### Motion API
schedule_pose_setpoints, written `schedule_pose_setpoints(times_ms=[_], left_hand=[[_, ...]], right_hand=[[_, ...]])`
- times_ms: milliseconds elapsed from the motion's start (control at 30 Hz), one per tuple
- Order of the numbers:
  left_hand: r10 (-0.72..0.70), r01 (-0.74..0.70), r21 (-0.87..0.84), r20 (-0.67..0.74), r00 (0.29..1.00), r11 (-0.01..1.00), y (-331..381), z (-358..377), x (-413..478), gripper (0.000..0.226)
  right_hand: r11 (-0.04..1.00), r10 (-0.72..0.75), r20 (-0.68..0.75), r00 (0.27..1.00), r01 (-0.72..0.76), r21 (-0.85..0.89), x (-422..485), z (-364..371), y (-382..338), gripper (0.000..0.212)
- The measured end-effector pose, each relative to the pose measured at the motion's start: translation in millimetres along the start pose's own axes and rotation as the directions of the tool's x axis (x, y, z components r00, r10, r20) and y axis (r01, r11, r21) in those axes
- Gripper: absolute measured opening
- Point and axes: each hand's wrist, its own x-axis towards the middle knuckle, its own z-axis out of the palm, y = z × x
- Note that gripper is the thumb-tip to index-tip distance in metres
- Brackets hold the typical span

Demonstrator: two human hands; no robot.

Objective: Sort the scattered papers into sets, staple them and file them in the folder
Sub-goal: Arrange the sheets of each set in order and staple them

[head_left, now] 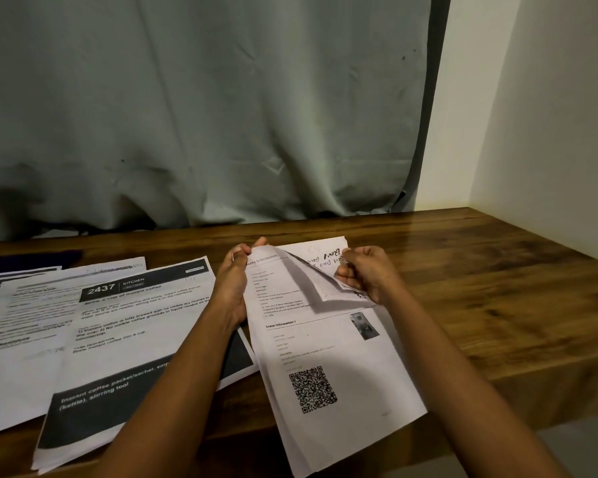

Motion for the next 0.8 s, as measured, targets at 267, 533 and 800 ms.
schedule_pose_setpoints(times_ms=[267, 533, 800], left_hand=[[0.001, -0.001, 0.005, -0.006, 1.000, 1.000, 0.2, 0.9, -2.0, 0.026], [-0.012, 0.012, 0.012, -0.026, 1.000, 1.000, 1.2, 2.2, -3.3, 0.021], [-0.008, 0.009, 0.010, -0.014, 1.000, 1.000, -0.1, 0.2, -0.8, 0.023]], right_hand=[[0.987, -0.111, -0.139, 0.984, 0.093, -0.129, 1.4, 1.2, 4.9, 0.007], [0.990, -0.093, -0.137, 0.986, 0.076, -0.121, 5.1, 1.4, 9.0, 0.011], [0.904, -0.328, -0.281, 0.902, 0.214, -0.370, 10.9, 0.9, 9.9, 0.013]])
